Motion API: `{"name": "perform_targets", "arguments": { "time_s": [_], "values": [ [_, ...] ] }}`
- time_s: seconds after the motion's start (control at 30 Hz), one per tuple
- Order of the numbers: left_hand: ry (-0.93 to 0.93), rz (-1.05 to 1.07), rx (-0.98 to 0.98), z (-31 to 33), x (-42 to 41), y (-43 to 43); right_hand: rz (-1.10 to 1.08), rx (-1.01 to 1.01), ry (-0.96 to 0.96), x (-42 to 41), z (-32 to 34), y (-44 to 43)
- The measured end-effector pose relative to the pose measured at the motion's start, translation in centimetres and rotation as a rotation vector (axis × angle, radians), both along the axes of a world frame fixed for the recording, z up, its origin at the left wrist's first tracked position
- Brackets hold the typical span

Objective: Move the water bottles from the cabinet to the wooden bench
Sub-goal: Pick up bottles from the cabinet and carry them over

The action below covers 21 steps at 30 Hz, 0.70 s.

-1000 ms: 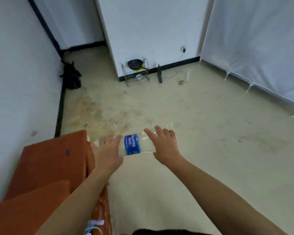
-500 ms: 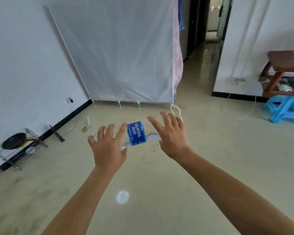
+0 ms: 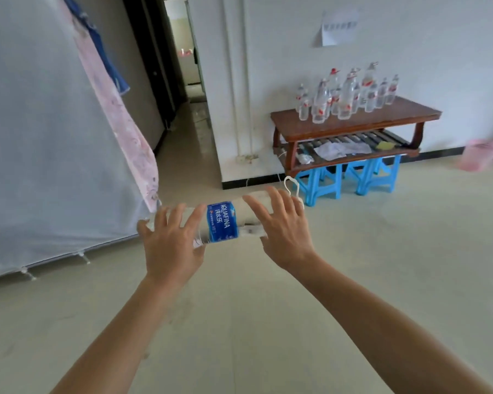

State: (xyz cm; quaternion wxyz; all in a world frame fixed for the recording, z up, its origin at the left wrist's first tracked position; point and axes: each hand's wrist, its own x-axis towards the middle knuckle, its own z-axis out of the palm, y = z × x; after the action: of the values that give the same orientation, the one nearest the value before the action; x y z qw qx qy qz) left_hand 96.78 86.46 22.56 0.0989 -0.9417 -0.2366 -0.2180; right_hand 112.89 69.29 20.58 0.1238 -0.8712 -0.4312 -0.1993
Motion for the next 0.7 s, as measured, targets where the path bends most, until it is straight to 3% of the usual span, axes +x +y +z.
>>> {"name": "perform_targets", "arguments": {
  "time_s": [0.17,0.4,0.7],
  "values": [
    [0.003,-0.244,-0.030,0.0,18.7,0.9,-0.218,-0.021,0.009,13.9,0.8,-2.7],
    [0.042,-0.565,0.011,-0.8,42.7,-6.5,-0.487,0.055,0.057,31.2,-1.3,-12.6],
    [0.091,-0.603,0.048,-1.2,69.8,-13.0,-0.521,0.008,0.145,56.9,-1.4,-20.0]
  ]
}}
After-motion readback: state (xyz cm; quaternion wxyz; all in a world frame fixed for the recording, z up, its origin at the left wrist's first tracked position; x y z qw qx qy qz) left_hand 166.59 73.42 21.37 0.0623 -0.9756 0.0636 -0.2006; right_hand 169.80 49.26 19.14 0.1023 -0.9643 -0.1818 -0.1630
